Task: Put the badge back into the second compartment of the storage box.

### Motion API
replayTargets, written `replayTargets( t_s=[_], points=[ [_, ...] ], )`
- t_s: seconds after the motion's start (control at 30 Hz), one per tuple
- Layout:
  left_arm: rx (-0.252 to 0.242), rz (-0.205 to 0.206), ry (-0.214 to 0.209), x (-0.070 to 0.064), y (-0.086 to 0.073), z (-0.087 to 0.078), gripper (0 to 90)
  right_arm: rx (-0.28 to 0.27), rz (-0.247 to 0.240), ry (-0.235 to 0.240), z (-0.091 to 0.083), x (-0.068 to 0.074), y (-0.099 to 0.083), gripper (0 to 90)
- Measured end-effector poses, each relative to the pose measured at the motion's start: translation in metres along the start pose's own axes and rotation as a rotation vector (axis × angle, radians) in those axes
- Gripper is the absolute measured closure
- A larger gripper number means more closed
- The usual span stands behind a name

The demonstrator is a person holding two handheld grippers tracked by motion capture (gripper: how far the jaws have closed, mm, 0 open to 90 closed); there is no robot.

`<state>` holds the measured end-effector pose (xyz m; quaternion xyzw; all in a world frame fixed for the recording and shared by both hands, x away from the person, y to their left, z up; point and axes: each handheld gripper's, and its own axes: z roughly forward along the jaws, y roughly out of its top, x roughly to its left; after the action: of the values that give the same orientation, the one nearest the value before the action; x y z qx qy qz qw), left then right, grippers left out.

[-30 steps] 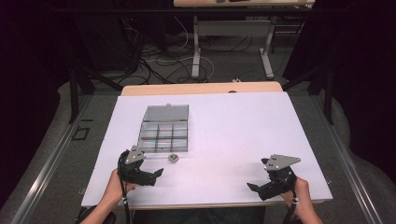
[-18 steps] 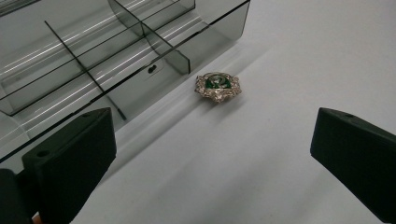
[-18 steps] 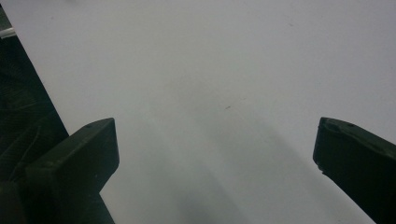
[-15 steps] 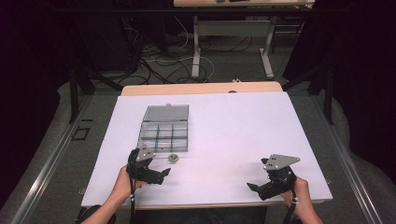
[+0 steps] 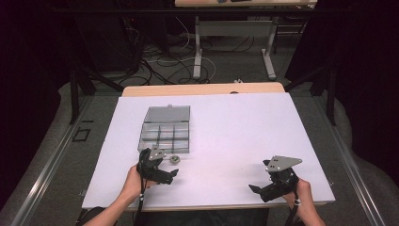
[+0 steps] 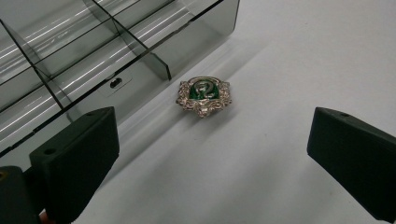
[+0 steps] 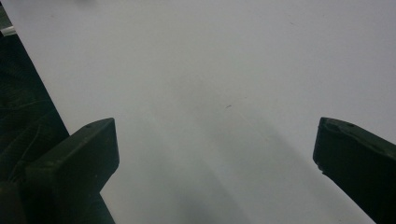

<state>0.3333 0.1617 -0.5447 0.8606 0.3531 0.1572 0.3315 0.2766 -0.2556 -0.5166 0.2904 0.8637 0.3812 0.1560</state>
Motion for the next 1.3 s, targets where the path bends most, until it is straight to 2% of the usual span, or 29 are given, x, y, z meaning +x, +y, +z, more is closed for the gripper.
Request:
replayTargets(
  t_s=[0.03,0.1,0.17,0.23,0.37,0.73,0.8,1.13,1.17,1.3],
  points=[
    [-0.006,-0.016,0.013,-0.001,0.0,0.003,2.7,0.001,-0.002,0.003,0.0,0.0,0.0,0.0],
    [0.008,-0.015,0.01,0.0,0.001,0.002,4.0,0.013,-0.004,0.005,0.0,0.0,0.0,0.0],
    [0.001,-0.025,0.016,0.0,0.001,0.004,7.2,-0.001,-0.003,0.001,0.001,0.0,0.0,0.0],
    [-0.008,-0.015,0.041,0.0,0.002,0.006,13.0,-0.006,-0.005,0.001,0.001,0.0,0.0,0.0],
    [-0.009,-0.013,0.049,-0.002,0.003,0.009,20.4,-0.007,-0.005,0.002,0.001,0.0,0.0,0.0],
    [0.01,-0.024,0.048,-0.002,0.006,0.019,39.8,-0.008,-0.012,0.0,0.001,0.0,0.0,0.0],
    [0.013,-0.024,0.047,-0.001,0.007,0.02,42.6,0.007,-0.005,0.007,0.0,0.0,0.0,0.0],
    [0.024,-0.017,0.036,0.0,0.009,0.025,49.8,-0.005,-0.004,0.0,0.001,0.0,0.0,0.0],
    [0.013,-0.021,0.035,0.0,0.009,0.026,51.0,0.008,-0.01,0.006,0.0,-0.001,0.0,0.0],
    [0.014,-0.019,0.03,0.0,0.01,0.027,54.0,-0.005,-0.008,0.004,0.001,0.0,0.0,0.0]
  ],
)
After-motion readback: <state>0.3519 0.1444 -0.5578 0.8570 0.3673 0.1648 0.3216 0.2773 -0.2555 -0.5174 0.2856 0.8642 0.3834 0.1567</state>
